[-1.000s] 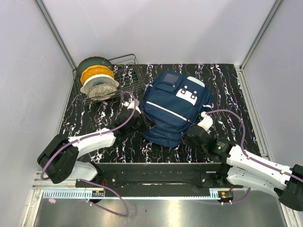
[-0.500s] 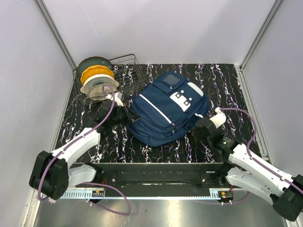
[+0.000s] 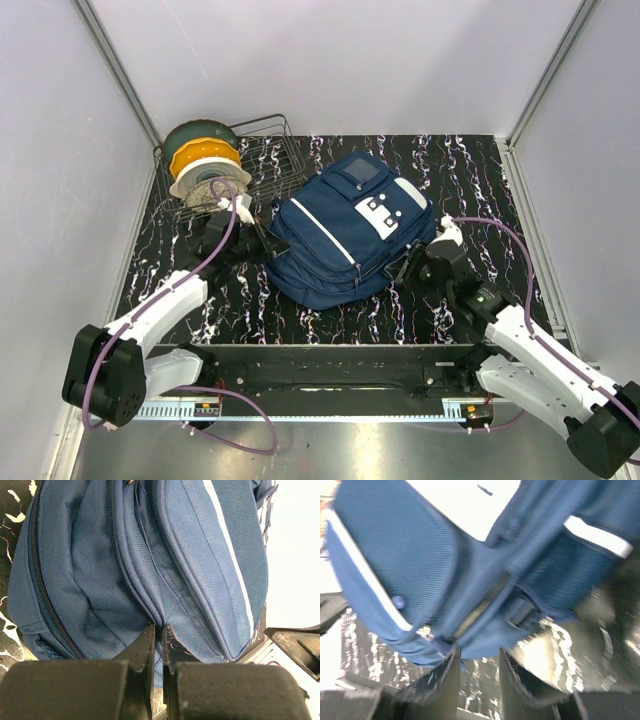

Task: Pack the student bag
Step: Zip the student bag at the center of the board.

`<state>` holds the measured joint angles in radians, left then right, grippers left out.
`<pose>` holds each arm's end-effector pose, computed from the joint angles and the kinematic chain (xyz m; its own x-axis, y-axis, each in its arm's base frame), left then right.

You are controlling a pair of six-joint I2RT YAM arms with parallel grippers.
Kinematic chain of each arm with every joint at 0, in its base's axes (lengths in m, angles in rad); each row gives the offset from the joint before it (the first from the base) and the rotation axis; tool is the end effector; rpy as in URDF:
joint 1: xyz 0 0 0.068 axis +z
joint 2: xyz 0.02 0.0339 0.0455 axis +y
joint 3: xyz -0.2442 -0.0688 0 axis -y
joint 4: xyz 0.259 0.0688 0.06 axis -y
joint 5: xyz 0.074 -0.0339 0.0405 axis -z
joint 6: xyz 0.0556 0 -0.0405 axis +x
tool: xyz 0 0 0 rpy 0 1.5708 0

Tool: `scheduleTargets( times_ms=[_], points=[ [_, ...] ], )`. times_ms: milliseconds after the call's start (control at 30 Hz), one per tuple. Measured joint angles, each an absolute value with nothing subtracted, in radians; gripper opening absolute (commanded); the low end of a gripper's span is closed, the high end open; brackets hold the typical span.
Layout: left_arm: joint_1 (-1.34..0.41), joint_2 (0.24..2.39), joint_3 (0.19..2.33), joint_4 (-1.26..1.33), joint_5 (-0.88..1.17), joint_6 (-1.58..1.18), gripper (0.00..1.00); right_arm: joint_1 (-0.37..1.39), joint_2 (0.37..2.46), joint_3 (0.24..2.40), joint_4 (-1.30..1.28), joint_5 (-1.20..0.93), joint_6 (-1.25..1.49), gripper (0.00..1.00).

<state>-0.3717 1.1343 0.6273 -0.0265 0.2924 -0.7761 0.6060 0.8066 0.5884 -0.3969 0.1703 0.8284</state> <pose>0.2568 -0.1173 0.1968 -0.7438 -0.4300 -0.5118 0.0813 0.7017 -0.7078 0.1879 0.1187 0.2180 -0.6504 0.4328 -0.6242 0.0469 0.8431 0.5357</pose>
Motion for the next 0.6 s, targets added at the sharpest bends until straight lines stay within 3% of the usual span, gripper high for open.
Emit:
scheduleTargets(
  times_ms=[133, 333, 600],
  points=[
    [-0.372, 1.135, 0.627, -0.025, 0.299, -0.775, 0.0, 0.648, 0.84, 0.588, -0.318, 0.007, 0.797, 0.46],
    [-0.37, 1.148, 0.628, -0.023, 0.304, -0.775, 0.0, 0.855, 0.965, 0.593, -0.304, 0.027, 0.787, 0.47],
    [-0.368, 1.161, 0.628, -0.02, 0.312, -0.775, 0.0, 0.871, 1.005, 0.6, -0.273, 0.111, 0.785, 0.48]
  ],
)
